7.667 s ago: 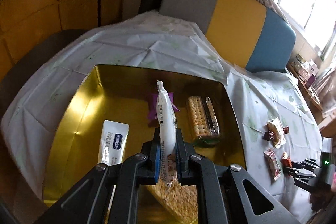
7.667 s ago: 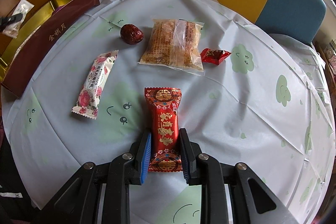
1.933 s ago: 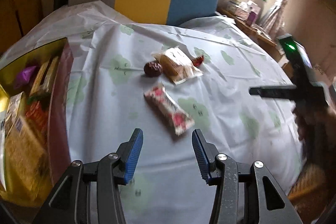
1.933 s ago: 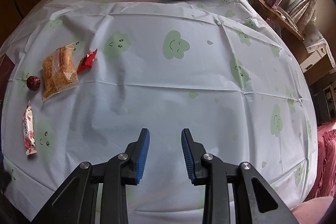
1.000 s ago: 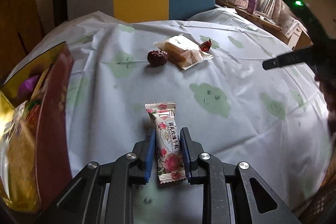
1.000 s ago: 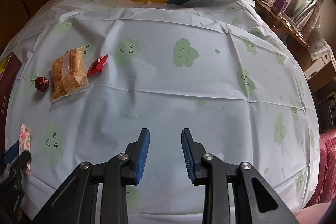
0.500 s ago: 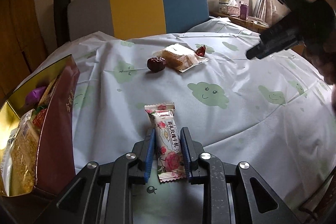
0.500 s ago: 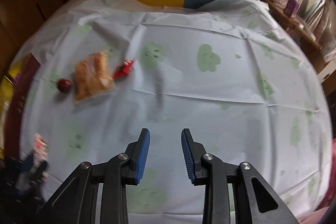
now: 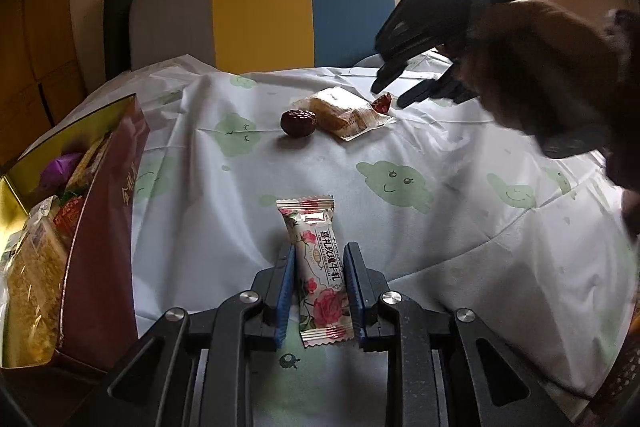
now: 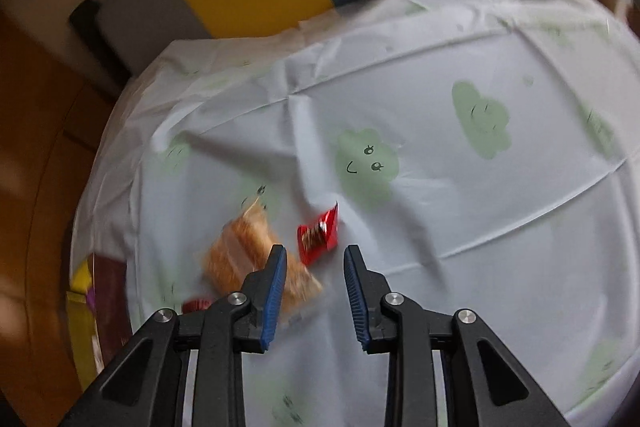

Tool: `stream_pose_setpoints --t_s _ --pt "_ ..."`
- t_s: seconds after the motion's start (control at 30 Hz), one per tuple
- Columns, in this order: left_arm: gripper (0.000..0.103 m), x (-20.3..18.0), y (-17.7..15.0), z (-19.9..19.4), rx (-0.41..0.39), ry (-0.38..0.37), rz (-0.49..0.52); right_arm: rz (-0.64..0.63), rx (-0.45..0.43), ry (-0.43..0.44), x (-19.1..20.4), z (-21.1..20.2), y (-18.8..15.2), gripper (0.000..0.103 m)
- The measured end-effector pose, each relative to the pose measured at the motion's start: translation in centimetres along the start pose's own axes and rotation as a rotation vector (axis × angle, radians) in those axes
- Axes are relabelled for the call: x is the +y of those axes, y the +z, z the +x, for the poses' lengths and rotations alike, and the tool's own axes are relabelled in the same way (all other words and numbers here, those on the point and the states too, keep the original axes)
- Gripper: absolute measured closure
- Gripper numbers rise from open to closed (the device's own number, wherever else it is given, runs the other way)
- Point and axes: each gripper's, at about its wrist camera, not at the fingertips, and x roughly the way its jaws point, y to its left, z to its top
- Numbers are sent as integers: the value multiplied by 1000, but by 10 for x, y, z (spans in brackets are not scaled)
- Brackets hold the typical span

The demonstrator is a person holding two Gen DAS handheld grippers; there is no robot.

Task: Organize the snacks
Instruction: 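Grasp the small red wrapped candy with the right tool while the left tool holds the rose bar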

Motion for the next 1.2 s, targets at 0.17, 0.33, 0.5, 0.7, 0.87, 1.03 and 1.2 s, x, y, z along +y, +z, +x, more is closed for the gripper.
stream_pose_setpoints --t_s 0.17,0.33,0.5,0.7,0.87,1.03,1.2 --pt "78 1 0 0 -2 -8 -9 68 22 -10 -1 26 4 90" --pt "78 2 -1 0 -6 -12 -13 -20 -33 -79 2 16 8 91" --pt "78 2 -2 -1 -9 -12 -15 -170 -23 -131 -8 -21 2 91" --pt "78 1 -1 -1 -9 -5 -11 -374 190 -127 -22 -41 -36 91" --pt "78 -1 -1 0 -7 7 2 -444 290 -127 -33 -25 -65 91" --pt "78 -4 -1 -1 -4 20 15 -373 256 -67 -44 -20 -58 88" --pt "78 -5 -1 0 -2 31 23 -348 230 -54 -45 -17 -46 78"
